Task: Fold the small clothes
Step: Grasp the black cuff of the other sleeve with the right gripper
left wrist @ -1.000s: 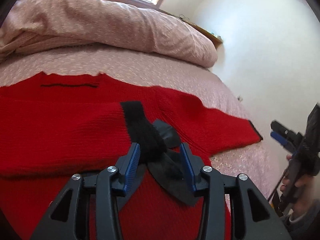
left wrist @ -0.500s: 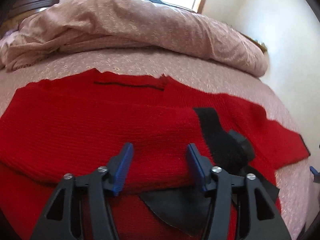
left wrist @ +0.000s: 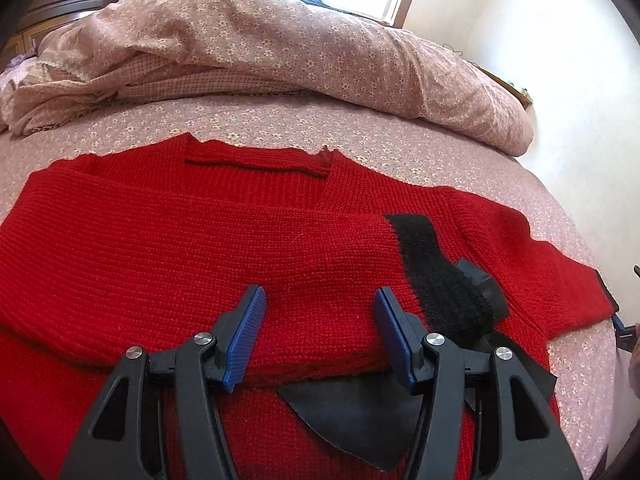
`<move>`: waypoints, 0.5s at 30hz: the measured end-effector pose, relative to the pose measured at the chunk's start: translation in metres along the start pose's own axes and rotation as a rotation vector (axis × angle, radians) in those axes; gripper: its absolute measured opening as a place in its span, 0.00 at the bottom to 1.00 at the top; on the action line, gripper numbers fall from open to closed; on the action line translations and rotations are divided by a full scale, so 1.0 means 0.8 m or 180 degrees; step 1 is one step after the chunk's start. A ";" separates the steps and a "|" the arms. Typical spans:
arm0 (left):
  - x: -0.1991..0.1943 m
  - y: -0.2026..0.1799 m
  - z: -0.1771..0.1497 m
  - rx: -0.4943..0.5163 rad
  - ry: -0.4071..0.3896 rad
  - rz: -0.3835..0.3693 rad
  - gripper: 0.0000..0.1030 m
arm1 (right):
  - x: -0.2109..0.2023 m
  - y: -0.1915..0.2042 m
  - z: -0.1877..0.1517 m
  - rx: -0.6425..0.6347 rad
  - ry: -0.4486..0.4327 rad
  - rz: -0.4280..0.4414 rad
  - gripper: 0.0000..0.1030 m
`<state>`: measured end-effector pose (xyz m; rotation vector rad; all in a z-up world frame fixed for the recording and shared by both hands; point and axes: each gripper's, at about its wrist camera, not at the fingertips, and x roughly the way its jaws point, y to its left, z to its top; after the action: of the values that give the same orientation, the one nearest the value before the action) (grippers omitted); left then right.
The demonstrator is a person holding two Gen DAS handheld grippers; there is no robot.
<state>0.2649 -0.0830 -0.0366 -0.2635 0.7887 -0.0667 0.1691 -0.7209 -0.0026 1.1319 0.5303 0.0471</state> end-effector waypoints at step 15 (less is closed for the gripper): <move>-0.012 0.000 0.002 -0.0048 -0.0076 0.0001 0.50 | 0.025 -0.020 -0.003 0.0462 0.0071 -0.0428 0.13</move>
<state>0.2592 -0.0813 -0.0292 -0.2780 0.7659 -0.0571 0.1817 -0.7198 -0.0248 1.2356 0.6364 -0.0968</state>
